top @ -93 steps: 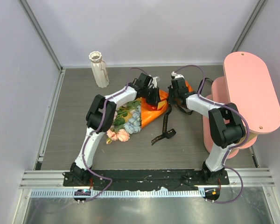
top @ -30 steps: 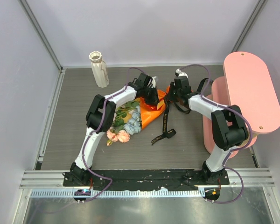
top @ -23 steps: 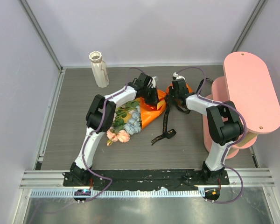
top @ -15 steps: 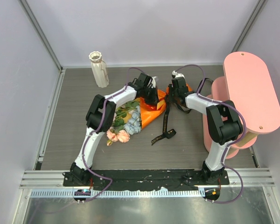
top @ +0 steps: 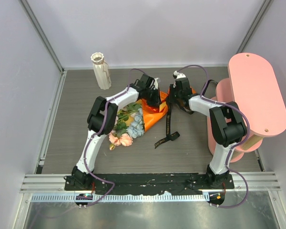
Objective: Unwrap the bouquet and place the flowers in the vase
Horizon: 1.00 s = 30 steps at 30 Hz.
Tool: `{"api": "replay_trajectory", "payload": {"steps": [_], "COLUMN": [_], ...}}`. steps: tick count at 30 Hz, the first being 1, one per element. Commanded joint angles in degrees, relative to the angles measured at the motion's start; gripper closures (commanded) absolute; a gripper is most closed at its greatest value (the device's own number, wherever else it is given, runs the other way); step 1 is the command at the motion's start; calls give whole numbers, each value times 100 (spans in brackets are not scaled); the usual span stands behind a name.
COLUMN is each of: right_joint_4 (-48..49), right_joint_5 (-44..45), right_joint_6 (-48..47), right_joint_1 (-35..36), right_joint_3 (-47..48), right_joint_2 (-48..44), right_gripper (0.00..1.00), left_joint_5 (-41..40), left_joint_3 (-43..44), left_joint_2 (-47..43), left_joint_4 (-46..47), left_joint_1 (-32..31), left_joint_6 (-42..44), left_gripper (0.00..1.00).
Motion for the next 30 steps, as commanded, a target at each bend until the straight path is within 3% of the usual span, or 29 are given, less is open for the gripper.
{"api": "replay_trajectory", "payload": {"steps": [1,12,17,21,30], "right_joint_4": [753,323,498,429,-389], "right_joint_5": [-450,367,288,455,1895], "right_joint_6": [-108,-187,-292,-415,-302], "right_joint_1": [16,16,16,42,446], "right_joint_3": [54,265,37,124,546], "right_joint_2": [-6,240,109,12,-647], "right_gripper": [74,73,83,98,99], "left_joint_5": [-98,-142,-160,-212,-432], "left_joint_3": [155,32,50,24,-108], "left_joint_2": [60,34,78,87,104], "left_joint_4": [-299,-316,-308,-308,-237], "left_joint_1": [14,14,14,32,58], "left_joint_6": [151,221,186,142,-33], "left_gripper": [100,100,100,100,100]}}
